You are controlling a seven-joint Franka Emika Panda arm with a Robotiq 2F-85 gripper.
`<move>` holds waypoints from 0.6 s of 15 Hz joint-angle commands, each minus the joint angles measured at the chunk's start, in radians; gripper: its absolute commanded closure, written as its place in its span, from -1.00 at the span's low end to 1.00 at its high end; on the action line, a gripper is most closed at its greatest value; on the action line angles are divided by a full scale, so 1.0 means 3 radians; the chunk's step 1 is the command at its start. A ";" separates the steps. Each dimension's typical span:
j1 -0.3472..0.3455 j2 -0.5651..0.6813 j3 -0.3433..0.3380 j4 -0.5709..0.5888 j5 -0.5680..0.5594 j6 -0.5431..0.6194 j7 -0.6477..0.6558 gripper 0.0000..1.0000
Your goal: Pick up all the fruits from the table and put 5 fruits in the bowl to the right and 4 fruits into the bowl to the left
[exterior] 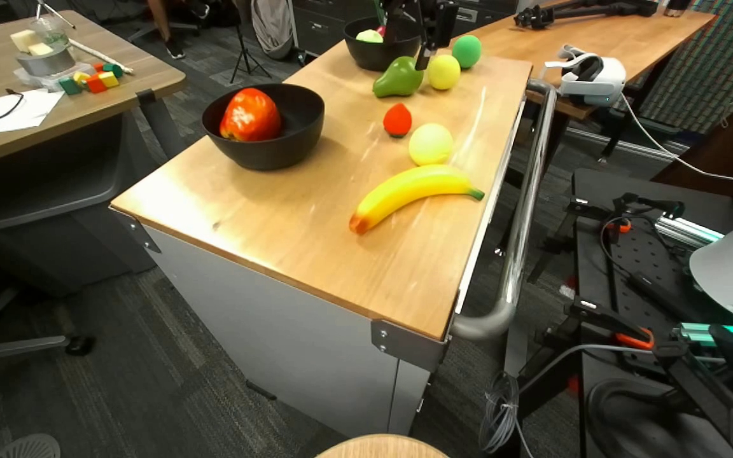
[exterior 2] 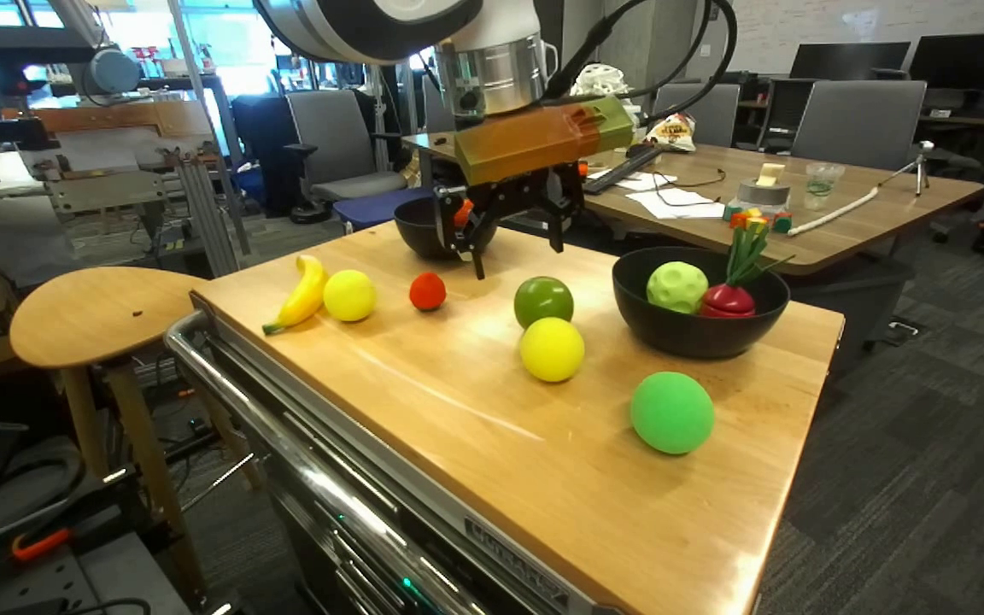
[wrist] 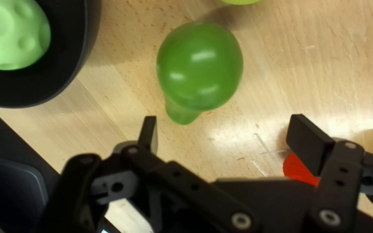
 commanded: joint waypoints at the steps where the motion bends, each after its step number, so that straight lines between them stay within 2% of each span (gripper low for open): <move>1: 0.0003 0.0002 -0.0067 -0.0058 -0.0143 0.0240 0.0078 -1.00; 9: -0.0025 0.0216 -0.0165 -0.0065 -0.0392 0.0361 0.0357 -1.00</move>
